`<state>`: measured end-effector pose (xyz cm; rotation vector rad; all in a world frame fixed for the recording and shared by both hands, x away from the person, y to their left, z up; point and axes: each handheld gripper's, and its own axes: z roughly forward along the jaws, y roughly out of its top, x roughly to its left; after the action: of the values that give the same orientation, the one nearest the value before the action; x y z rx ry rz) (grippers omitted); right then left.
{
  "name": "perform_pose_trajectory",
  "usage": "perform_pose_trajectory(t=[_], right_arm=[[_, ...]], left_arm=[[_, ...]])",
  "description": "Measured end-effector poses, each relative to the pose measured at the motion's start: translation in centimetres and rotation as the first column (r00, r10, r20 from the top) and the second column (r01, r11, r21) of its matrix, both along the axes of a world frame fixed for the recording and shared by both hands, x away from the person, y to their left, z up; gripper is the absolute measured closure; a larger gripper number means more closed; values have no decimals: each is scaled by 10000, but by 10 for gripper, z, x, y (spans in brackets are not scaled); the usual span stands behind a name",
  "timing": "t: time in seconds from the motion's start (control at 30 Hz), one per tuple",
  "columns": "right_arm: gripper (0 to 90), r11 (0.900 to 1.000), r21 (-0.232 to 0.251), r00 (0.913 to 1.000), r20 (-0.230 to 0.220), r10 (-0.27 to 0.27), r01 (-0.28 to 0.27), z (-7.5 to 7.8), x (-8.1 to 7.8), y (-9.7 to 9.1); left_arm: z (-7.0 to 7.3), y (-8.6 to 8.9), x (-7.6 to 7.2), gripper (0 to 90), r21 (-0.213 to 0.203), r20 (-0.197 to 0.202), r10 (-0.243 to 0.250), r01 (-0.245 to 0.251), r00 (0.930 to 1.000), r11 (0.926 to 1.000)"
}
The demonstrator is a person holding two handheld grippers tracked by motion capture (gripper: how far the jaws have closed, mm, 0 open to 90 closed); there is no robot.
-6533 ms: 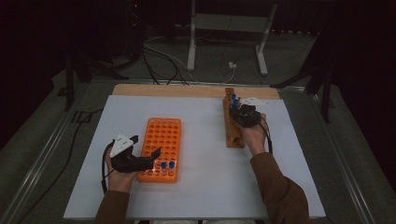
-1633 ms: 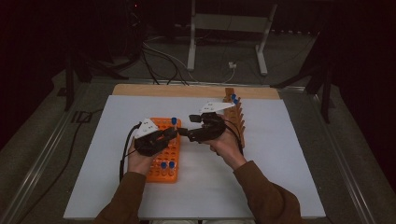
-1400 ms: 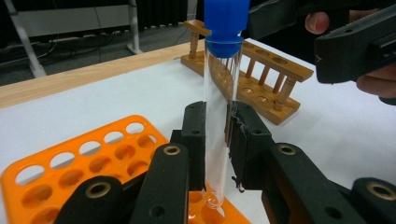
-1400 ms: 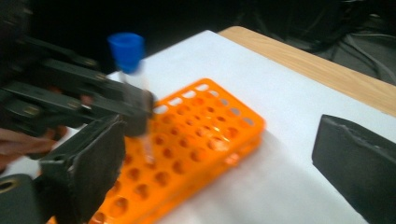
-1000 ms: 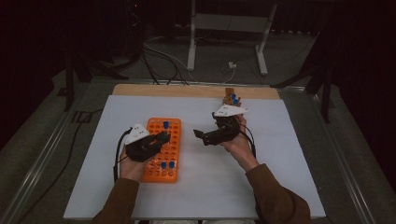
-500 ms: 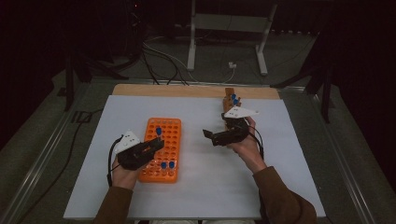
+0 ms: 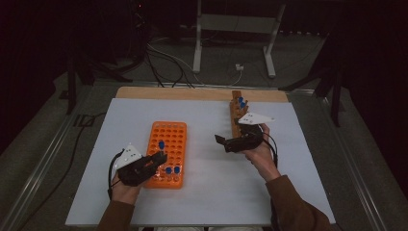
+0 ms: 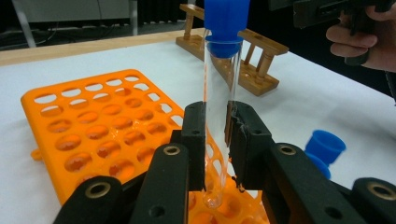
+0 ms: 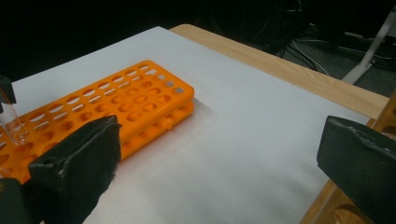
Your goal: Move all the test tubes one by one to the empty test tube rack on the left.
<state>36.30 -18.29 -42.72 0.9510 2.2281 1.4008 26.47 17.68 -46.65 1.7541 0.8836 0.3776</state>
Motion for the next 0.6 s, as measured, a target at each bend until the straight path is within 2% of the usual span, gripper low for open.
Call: perform_pose_trajectory(t=[0.23, 0.6], right_arm=[[1, 9999, 110, 10000, -34, -75, 76, -2, -2, -7], [1, 9998, 202, 10000, -83, -19, 21, -7, -4, -6]], left_arm=[[-3, 2, -11, 780, 54, -130, -42, 43, 9999, 10000], [-13, 5, -24, 779, 501, -518, -91, 117, 9986, 9987]])
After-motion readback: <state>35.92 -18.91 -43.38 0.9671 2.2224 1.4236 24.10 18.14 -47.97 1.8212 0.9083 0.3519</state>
